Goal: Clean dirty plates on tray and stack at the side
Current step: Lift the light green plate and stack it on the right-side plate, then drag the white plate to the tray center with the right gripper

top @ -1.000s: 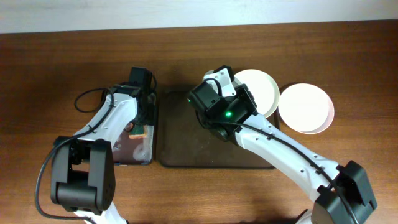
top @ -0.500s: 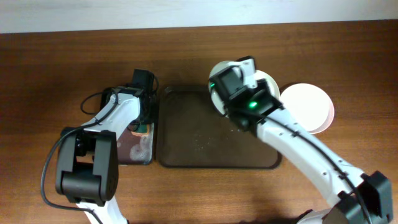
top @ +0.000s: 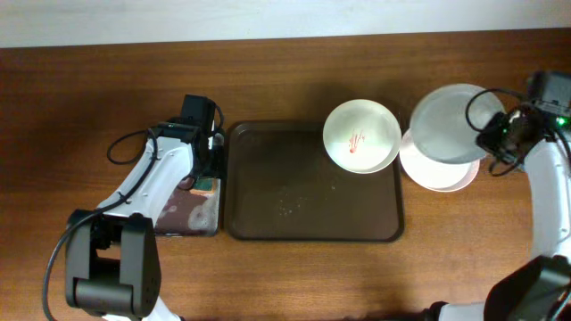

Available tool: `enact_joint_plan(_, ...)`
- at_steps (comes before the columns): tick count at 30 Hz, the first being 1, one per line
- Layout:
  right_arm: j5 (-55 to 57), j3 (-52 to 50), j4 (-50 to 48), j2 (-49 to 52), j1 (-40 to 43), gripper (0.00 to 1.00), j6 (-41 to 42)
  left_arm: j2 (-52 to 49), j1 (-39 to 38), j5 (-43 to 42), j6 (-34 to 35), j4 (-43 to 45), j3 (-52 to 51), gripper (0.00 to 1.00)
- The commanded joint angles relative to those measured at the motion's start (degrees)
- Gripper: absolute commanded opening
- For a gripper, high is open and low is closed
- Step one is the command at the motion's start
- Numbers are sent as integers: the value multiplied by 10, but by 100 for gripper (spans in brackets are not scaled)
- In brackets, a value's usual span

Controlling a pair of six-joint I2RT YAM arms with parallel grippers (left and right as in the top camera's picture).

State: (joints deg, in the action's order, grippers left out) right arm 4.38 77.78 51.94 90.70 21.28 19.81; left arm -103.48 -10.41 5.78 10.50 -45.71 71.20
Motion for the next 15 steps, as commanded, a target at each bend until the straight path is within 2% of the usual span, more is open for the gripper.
enact_joint_plan(1,-14,9,5,46,24,4,4,10,1,-6,2,-2,8,65)
enact_joint_plan(7,-15,8,16,113,24,4,4,10,1,-6,2,-2,8,65)
enact_joint_plan(8,-31,8,10,113,24,10,4,10,1,-6,2,-2,8,65)
enact_joint_plan(10,-112,8,0,113,23,47,-4,10,1,-6,2,-2,8,65)
enact_joint_plan(13,-266,8,-9,113,5,48,-66,10,1,-6,2,-2,8,65)
enact_joint_plan(15,-273,8,-7,113,-24,49,-76,10,1,-6,2,-2,8,65)
